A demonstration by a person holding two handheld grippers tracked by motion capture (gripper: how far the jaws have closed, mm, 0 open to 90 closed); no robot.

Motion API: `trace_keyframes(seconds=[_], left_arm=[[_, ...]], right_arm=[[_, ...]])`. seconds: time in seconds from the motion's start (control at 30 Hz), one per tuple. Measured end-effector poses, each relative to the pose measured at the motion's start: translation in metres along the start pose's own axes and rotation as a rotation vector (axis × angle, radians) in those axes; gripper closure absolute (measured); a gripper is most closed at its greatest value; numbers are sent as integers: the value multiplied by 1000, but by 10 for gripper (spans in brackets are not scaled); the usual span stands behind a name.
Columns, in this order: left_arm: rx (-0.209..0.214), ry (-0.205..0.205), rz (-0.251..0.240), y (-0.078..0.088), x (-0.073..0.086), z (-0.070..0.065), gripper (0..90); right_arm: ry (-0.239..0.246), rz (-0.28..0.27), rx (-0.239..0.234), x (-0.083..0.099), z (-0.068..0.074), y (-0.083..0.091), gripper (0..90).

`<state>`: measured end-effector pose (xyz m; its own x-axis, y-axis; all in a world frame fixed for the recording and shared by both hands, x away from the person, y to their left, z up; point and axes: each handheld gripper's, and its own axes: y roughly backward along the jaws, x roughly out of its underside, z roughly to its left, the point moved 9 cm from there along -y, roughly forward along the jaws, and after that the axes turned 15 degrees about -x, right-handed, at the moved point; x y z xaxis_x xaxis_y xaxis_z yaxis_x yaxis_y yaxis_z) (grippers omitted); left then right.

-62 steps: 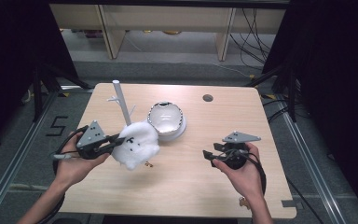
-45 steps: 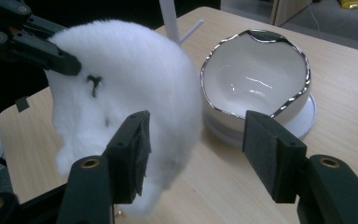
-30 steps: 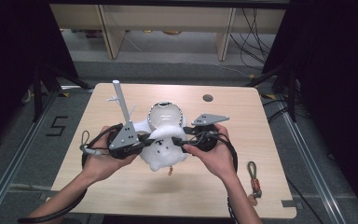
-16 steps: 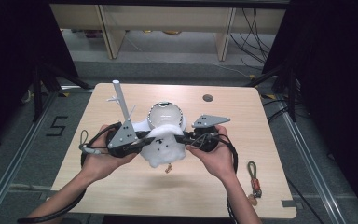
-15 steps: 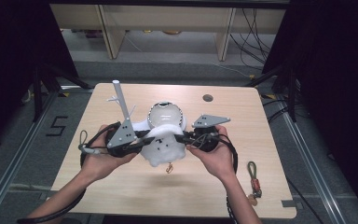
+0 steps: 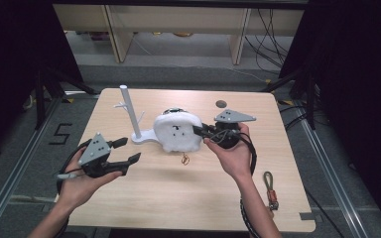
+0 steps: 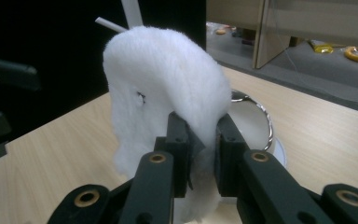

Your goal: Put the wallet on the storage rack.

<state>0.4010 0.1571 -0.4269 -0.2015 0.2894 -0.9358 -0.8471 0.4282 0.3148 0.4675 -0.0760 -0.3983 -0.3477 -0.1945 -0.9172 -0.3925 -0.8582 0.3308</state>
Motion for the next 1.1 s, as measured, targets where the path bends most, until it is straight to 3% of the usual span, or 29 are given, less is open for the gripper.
trace_keyframes(seconds=[0.2,0.33,0.4,0.47,0.5,0.53,0.83,1.07,1.1], left_arm=[[-39,102,41,6,42,6,346],[-50,180,49,3,61,9,345],[-62,196,54,1,68,11,344],[-78,217,52,-1,75,13,343],[-89,222,59,-2,78,14,343],[-91,224,59,-3,80,15,343],[-100,255,51,-9,93,15,343],[-105,250,51,-13,97,15,343],[-108,251,51,-13,97,15,343]], right_arm=[[4,-31,29,-13,-12,-3,798],[9,-40,50,-23,-18,-6,799],[29,-44,51,-26,-22,-8,799],[1,-53,59,-28,-25,-10,799],[27,-52,58,-30,-27,-12,798],[3,-55,62,-30,-28,-12,799],[12,-83,85,-48,-41,-22,798],[25,-99,88,-57,-47,-30,798],[5,-96,101,-56,-48,-30,798]])
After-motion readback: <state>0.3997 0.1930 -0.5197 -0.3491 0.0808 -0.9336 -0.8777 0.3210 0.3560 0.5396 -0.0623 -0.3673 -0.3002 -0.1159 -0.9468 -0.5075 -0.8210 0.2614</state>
